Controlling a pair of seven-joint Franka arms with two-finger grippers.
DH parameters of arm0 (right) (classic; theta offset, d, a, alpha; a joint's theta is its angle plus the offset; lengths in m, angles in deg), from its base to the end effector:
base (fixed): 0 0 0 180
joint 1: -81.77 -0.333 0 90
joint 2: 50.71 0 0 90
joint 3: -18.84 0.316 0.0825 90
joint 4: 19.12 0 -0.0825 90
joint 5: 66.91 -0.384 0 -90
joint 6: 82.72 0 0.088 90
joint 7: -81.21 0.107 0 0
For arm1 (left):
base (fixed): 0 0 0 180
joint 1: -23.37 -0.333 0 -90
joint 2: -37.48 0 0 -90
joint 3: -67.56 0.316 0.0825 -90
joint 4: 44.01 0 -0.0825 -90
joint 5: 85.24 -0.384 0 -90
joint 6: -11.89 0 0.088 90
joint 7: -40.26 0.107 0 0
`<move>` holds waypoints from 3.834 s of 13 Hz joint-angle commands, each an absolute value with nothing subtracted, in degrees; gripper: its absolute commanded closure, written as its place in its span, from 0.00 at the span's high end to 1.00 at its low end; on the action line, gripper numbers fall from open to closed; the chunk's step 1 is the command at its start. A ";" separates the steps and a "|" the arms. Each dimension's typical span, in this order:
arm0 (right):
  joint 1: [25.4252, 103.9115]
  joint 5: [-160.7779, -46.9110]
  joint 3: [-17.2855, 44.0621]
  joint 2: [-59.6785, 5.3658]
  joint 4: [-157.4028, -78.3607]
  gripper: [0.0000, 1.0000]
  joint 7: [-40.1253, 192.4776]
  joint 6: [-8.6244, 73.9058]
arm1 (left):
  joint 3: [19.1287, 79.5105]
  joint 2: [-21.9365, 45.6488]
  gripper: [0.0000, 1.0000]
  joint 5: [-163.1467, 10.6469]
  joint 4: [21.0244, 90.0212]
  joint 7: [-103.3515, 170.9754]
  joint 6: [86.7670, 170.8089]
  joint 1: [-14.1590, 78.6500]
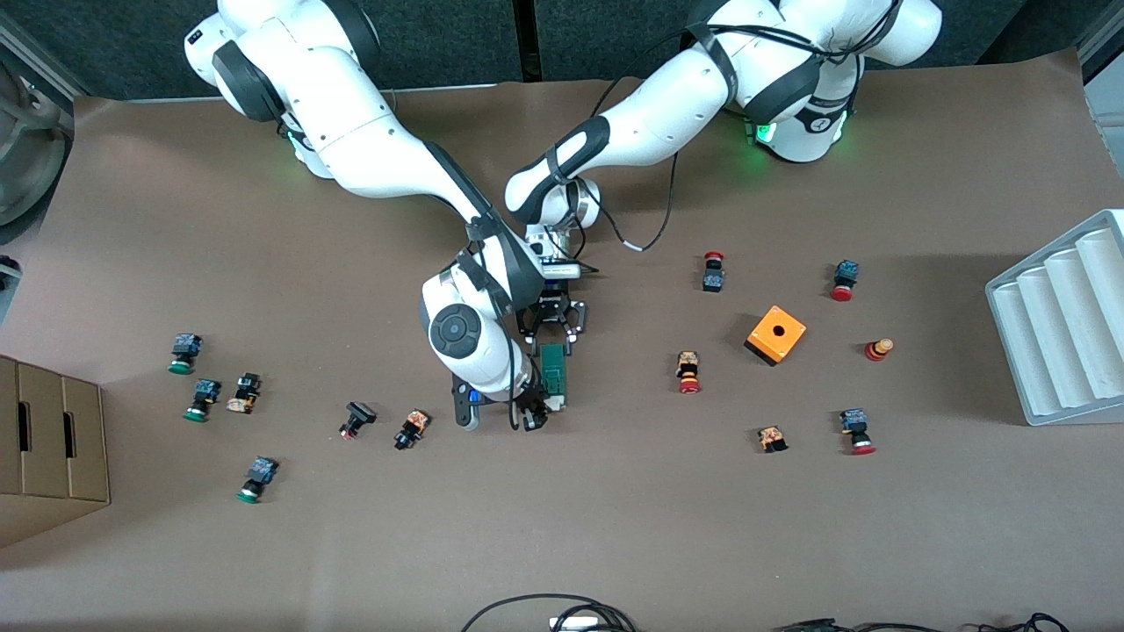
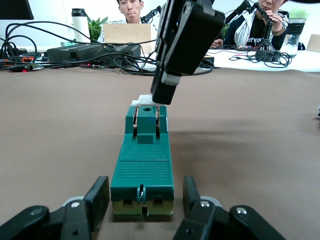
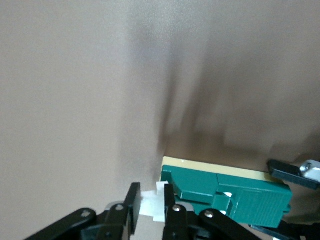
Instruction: Close load switch with both arms
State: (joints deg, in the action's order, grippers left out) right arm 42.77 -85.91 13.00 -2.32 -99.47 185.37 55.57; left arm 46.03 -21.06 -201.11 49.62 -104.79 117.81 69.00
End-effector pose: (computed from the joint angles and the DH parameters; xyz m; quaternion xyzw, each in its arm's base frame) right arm 0.6153 0.4240 0.2167 -0.7504 0.6500 0.0467 0.1108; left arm 0.3412 -0.5625 0.0545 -0.8060 -0.0148 -0.5917 0.0005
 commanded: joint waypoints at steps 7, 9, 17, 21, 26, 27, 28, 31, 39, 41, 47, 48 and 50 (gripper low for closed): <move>44.67 -85.45 13.39 -2.89 -97.00 0.73 185.10 51.94 | 46.55 -22.46 0.66 -201.52 48.01 -105.72 117.80 69.87; 45.90 -85.37 13.56 -5.17 -96.99 0.86 184.83 48.96 | 46.55 -22.46 0.67 -201.52 48.01 -105.72 117.80 69.87; 51.52 -83.52 13.56 -21.16 -100.86 1.00 159.47 31.56 | 46.11 -20.80 1.00 -200.56 47.74 -104.06 120.60 69.43; 57.58 -82.91 13.74 -29.16 -101.21 1.00 142.87 19.97 | 46.11 -17.46 1.00 -193.45 47.83 -93.97 123.67 69.08; 76.28 -73.86 28.04 -41.71 -109.54 1.00 119.67 12.74 | 46.11 -12.81 1.00 -187.47 49.23 -83.34 129.12 67.14; 78.58 -73.85 28.15 -43.66 -109.82 1.00 114.92 9.34 | 46.11 -11.66 1.00 -186.33 49.76 -80.96 130.61 66.44; 80.95 -73.85 28.15 -45.77 -110.09 1.00 110.61 6.87 | 46.03 -10.44 1.00 -185.27 50.55 -78.85 132.02 65.13; 84.49 -73.85 23.35 -54.19 -115.08 1.00 93.93 4.56 | 46.02 -3.86 1.00 -179.04 54.84 -69.46 140.10 62.06; 85.20 -68.33 14.09 -57.40 -118.71 1.00 73.65 8.59 | 46.02 3.64 1.00 -158.75 56.45 -46.25 148.12 57.65; 84.84 -67.18 14.18 -55.38 -117.66 1.00 73.74 9.92 | 46.02 3.73 1.00 -153.82 55.04 -40.71 147.94 57.65; 85.10 -66.38 14.36 -55.10 -115.28 1.00 74.00 9.66 | 46.11 6.88 1.00 -136.86 52.58 -21.20 145.85 55.98; 85.28 -66.38 14.27 -55.10 -115.19 1.00 74.00 9.66 | 46.11 7.33 1.00 -135.09 51.79 -18.91 144.62 55.89; 85.11 -66.91 14.35 -54.67 -115.19 1.00 74.17 9.57 | 46.11 7.51 1.00 -130.18 49.08 -13.82 141.72 55.89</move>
State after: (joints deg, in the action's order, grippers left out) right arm 85.17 -67.90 14.25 -55.20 -116.11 74.21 9.98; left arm 46.25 6.30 -134.10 50.88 -18.41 144.77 55.83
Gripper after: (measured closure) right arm 0.000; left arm 0.000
